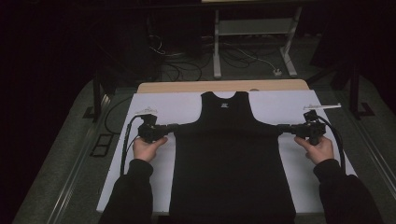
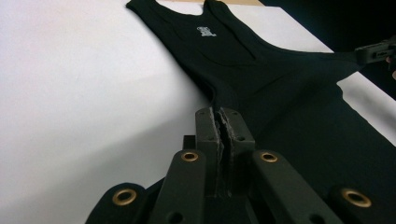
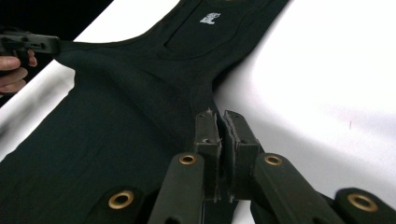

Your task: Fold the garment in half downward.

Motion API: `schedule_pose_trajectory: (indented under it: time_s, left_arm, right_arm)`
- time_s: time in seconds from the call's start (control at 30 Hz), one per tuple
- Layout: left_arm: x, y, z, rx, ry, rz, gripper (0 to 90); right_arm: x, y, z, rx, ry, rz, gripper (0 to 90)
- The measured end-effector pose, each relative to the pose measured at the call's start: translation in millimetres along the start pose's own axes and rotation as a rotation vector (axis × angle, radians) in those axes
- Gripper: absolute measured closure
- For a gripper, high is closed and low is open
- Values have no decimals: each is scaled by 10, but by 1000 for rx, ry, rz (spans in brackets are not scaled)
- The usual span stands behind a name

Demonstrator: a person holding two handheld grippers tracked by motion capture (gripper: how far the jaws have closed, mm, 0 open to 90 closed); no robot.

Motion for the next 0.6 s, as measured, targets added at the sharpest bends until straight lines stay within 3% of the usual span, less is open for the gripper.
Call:
schedule_pose_trajectory:
  time_s: [0.6]
  left_arm:
    - [115, -90, 84, 6, 8, 15, 856]
  right_arm:
    - [125, 59, 108, 0, -2, -11, 836]
Point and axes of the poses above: each handheld gripper's, and its own axes: x roughly backward along the jaws, z roughly out of its underside, y roughly to its left, the point moved 1 cm from there along -x, roughly forward along the jaws, and after that the axes turned 12 degrees about z, right-handed, at the moved point
